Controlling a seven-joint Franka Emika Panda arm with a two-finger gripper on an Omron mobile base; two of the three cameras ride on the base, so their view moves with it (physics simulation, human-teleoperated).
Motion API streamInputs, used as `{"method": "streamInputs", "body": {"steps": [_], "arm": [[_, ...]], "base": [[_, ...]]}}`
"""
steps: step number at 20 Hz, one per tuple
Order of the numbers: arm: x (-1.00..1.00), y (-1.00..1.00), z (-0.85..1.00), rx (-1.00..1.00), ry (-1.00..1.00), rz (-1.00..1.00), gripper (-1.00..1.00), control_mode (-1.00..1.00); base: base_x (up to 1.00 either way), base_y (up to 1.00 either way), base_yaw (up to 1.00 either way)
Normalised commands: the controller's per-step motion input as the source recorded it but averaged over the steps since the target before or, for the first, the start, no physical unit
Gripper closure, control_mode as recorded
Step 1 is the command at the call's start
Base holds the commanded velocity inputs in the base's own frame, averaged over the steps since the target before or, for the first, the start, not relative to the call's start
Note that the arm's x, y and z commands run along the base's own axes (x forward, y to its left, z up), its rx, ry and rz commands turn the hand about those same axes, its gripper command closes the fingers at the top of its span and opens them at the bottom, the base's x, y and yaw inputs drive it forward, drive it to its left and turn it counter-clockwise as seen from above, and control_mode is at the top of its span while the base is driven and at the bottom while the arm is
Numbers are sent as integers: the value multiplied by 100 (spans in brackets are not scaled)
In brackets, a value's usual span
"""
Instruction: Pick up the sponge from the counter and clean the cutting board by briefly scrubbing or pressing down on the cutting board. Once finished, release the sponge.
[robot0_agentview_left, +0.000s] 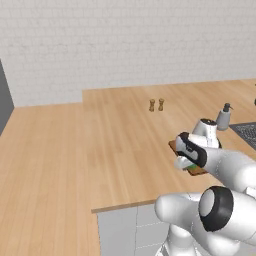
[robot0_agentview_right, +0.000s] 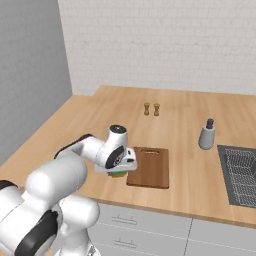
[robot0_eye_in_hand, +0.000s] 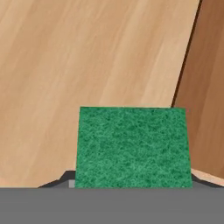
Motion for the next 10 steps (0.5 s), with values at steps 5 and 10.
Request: {"method": "streamInputs", "body": {"steps": [5,10], "arm": [[18,54,-7,0,-1,0,100,-100],[34,63,-1,0,-2,0,100,-100]], "base": [[0,0,0],[0,0,0]]}}
